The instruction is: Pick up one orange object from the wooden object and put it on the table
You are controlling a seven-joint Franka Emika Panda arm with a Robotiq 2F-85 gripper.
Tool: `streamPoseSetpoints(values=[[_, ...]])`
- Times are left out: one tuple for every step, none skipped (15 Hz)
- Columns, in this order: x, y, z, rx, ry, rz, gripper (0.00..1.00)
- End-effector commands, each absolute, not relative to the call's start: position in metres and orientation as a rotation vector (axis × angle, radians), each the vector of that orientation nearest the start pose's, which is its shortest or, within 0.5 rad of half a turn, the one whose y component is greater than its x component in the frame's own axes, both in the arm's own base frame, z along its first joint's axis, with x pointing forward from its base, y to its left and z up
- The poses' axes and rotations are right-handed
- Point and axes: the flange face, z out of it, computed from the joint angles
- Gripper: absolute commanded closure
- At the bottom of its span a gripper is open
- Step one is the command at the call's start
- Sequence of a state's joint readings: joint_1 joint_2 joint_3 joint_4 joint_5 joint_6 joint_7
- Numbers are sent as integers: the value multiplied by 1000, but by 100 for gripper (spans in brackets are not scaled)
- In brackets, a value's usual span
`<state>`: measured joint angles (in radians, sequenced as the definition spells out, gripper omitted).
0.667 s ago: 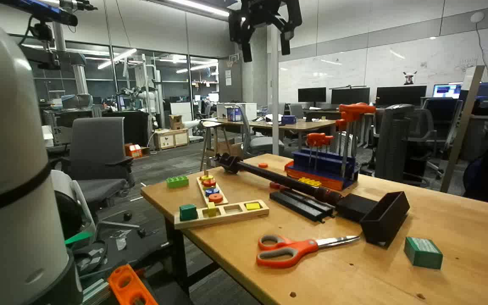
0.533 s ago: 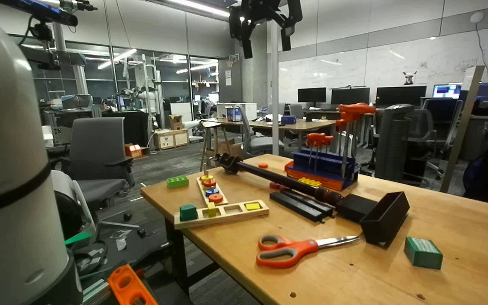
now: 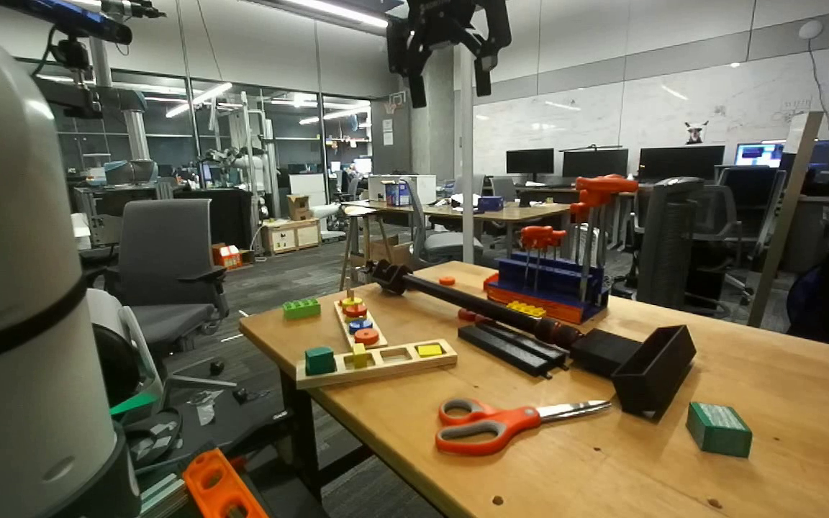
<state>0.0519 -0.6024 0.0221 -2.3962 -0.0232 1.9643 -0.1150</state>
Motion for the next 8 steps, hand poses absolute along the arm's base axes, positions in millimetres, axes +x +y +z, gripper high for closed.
streamPoseSetpoints(values=[[378,40,518,-3141,-378,-213,0],[373,46,505,-3133,-398,-179,0],[369,52,493,-3129,-416,-147,0],[363,60,480,-3119,-443,-114,0],[358,69,467,-3107,-473,-82,0],[352,80,453,-3103,-506,-46,0],[347,89,443,-3096,-536,-20,0],[339,100,430,-3086,-582,5,0]])
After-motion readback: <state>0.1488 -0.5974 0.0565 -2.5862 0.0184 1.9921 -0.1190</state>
